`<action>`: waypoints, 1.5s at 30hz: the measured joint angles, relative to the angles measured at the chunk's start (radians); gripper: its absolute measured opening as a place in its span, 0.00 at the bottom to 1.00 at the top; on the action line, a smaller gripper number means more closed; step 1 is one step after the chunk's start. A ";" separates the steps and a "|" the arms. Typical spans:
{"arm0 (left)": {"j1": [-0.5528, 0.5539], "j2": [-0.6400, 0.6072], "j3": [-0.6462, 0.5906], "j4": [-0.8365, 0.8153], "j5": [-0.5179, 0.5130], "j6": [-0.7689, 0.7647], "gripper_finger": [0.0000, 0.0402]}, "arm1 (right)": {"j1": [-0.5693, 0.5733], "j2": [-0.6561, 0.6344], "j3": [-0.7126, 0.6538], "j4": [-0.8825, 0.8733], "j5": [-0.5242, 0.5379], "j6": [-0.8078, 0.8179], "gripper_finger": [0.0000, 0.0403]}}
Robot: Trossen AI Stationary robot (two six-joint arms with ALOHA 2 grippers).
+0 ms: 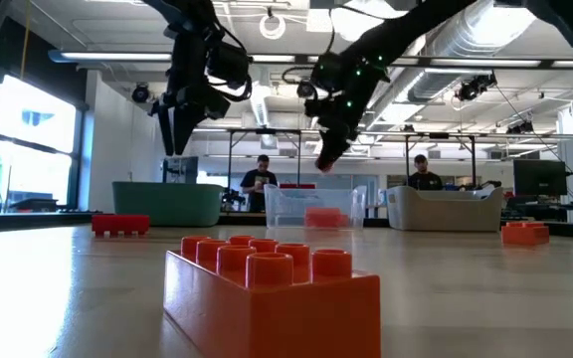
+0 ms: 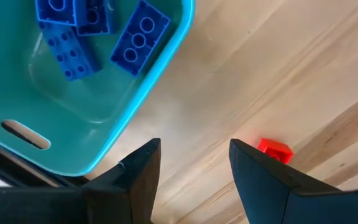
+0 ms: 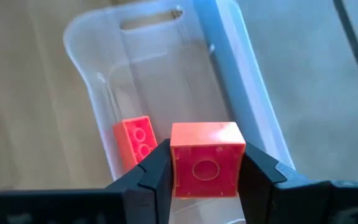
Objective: Sort & place blocks by color
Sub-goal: Put the orange game piece into the transparent bin, then put the red game piece into the gray bin
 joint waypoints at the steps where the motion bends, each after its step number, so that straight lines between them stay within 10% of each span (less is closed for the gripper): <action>1: -0.006 0.000 0.000 -0.002 -0.010 -0.001 0.45 | -0.005 0.010 0.000 0.001 -0.001 -0.003 0.29; 17: -0.043 0.000 0.000 -0.037 -0.146 -0.053 0.48 | -0.011 0.049 -0.001 0.001 0.002 -0.034 0.54; 34: -0.006 0.000 0.000 -0.084 -0.240 -0.073 0.56 | -0.011 0.049 -0.001 -0.001 0.058 -0.019 0.56; 45: 0.006 0.000 -0.017 -0.087 0.054 -0.069 0.58 | -0.011 0.049 -0.001 -0.078 0.051 0.000 0.56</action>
